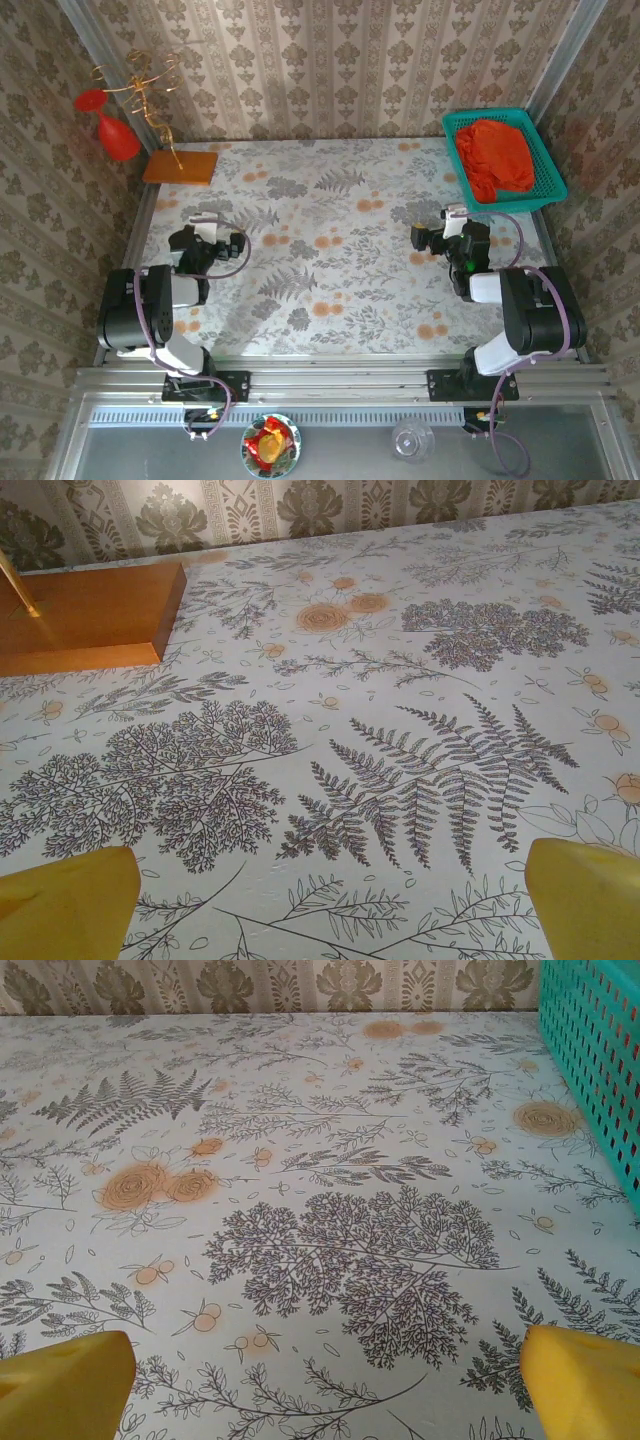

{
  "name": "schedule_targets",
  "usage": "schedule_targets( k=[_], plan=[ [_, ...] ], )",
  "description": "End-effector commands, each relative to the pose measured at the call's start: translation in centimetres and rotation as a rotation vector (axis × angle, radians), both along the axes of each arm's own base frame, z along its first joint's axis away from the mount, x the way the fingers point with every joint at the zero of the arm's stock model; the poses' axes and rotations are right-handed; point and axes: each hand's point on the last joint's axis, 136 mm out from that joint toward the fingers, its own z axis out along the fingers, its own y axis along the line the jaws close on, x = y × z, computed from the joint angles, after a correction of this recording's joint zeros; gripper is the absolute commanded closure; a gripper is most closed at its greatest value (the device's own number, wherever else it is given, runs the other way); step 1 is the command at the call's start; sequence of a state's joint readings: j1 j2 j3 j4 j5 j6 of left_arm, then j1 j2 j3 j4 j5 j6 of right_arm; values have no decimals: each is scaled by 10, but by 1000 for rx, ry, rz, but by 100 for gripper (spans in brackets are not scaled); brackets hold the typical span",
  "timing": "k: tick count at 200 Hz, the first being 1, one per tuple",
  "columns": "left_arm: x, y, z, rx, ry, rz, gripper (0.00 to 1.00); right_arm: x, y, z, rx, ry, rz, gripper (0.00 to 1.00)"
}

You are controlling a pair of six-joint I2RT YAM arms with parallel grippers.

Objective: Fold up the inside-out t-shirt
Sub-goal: Pick up the T-shirt from the basket.

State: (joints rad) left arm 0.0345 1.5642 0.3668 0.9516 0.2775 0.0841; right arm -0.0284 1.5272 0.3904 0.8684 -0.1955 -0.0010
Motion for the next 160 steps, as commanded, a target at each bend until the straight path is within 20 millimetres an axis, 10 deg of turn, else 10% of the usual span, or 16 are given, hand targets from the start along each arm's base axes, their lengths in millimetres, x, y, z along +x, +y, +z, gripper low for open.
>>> schedule_targets(
  k=[1, 160],
  plan=[
    [1, 1, 7, 7, -31, -12, 0, 1, -1, 4, -7, -21, 1, 0],
    [2, 5, 6, 1, -26, 12, 0, 0, -1, 4, -8, -23, -2, 0]
  ],
)
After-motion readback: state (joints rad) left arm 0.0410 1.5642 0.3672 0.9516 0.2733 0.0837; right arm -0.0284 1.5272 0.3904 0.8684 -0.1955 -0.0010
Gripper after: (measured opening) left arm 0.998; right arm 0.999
